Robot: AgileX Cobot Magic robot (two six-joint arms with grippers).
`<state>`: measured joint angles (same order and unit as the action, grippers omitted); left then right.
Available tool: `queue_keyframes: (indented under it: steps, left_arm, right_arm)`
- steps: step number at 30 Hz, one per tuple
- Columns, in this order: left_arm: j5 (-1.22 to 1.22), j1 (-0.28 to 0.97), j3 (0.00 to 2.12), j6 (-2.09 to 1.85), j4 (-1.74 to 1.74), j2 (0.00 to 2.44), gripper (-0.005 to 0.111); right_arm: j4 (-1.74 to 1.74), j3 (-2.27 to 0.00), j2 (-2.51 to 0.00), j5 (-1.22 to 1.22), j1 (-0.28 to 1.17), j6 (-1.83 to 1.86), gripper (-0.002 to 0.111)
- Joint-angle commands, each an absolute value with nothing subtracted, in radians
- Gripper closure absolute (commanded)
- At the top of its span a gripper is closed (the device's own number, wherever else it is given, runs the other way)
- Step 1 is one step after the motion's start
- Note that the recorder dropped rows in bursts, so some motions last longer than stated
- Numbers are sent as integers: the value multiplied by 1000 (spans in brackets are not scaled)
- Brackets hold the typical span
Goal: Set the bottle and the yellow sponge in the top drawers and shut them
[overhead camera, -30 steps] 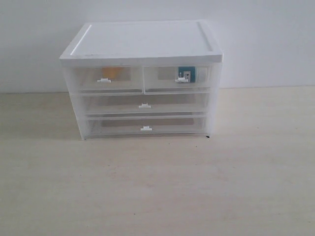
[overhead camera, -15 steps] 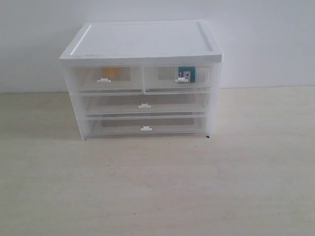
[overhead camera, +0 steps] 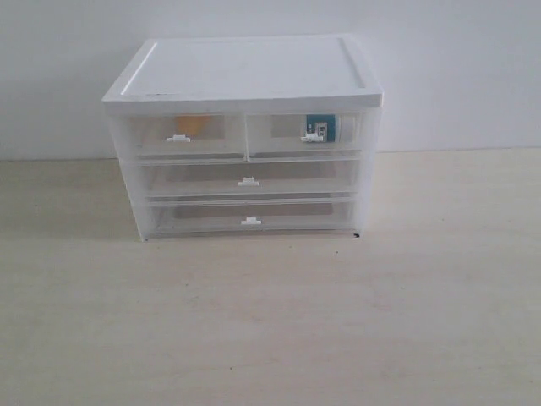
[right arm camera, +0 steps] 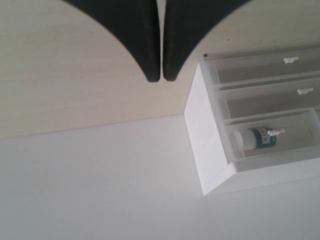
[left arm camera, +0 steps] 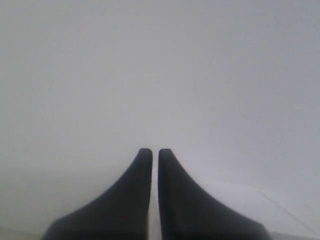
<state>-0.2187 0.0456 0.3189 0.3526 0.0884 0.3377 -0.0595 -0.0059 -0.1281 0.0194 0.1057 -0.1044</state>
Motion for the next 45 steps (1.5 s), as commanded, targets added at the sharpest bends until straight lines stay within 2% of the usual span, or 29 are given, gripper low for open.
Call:
queue_keyframes:
  steps: [1, 15, 36, 45]
  left_arm:
    - [-34, 44, 291, 148, -78, 259, 103]
    - [-24, 44, 0, 32, -110, 0, 103]
    - [289, 39, 0, -149, -98, 0, 103]
    - [301, -11, 0, -166, -90, 0, 103]
  right_arm:
    - [-57, 0, -124, 19, 100, -99, 108]
    - [-57, 0, -124, 19, 100, -99, 108]
    - [-57, 0, -124, 19, 100, -99, 108]
    - [-57, 0, -124, 19, 100, -99, 108]
